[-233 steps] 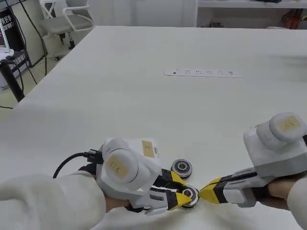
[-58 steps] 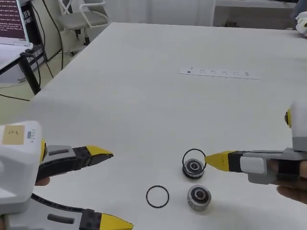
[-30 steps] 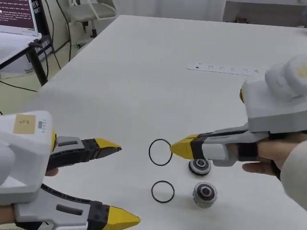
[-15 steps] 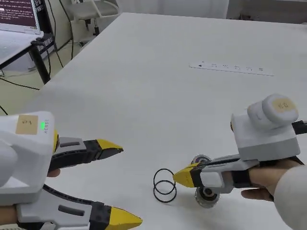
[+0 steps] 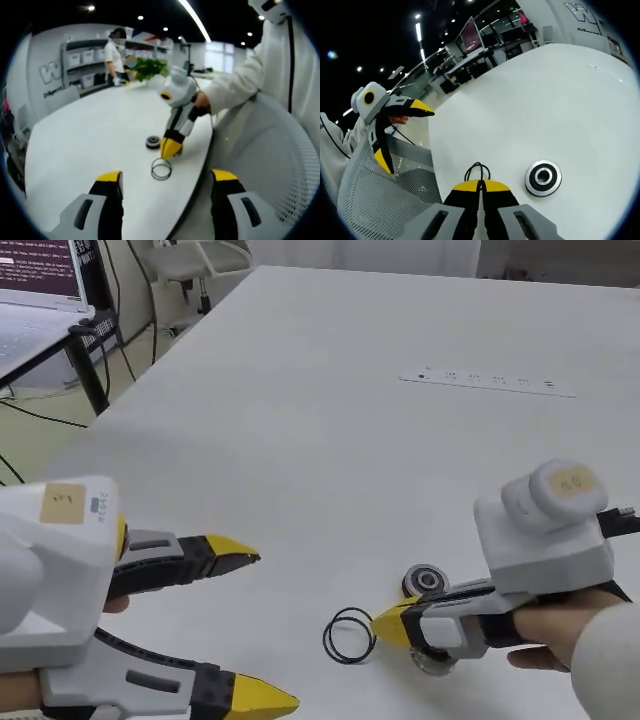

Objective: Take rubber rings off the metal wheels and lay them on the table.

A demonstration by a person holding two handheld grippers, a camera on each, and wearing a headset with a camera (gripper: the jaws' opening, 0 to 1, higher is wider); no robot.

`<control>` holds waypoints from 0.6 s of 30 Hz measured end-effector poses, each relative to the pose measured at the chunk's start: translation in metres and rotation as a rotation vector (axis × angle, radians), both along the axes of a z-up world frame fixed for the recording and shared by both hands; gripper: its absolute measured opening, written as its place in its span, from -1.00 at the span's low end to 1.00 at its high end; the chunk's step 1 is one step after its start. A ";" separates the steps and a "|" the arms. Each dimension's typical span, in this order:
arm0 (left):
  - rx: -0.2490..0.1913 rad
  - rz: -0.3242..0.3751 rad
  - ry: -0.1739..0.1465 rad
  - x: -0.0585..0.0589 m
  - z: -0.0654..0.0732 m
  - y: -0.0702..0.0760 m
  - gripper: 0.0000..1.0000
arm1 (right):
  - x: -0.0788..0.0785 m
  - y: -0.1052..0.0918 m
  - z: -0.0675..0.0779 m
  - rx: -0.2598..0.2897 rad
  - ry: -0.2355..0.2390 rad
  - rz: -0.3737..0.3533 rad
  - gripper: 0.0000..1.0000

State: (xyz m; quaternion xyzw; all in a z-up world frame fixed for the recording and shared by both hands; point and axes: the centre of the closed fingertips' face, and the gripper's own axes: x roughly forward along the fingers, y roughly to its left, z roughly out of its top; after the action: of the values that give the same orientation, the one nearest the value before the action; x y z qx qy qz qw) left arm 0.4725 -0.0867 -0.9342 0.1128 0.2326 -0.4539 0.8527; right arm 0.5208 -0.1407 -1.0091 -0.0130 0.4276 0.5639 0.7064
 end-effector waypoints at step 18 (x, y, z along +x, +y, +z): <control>0.008 0.009 0.006 0.001 -0.002 0.001 0.41 | 0.003 -0.002 -0.002 -0.019 -0.045 0.016 -0.87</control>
State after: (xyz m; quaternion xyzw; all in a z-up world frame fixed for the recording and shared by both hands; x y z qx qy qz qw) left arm 0.4733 -0.0854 -0.9359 0.1138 0.2377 -0.4492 0.8537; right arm 0.5243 -0.1428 -1.0107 -0.0357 0.4168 0.5649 0.7113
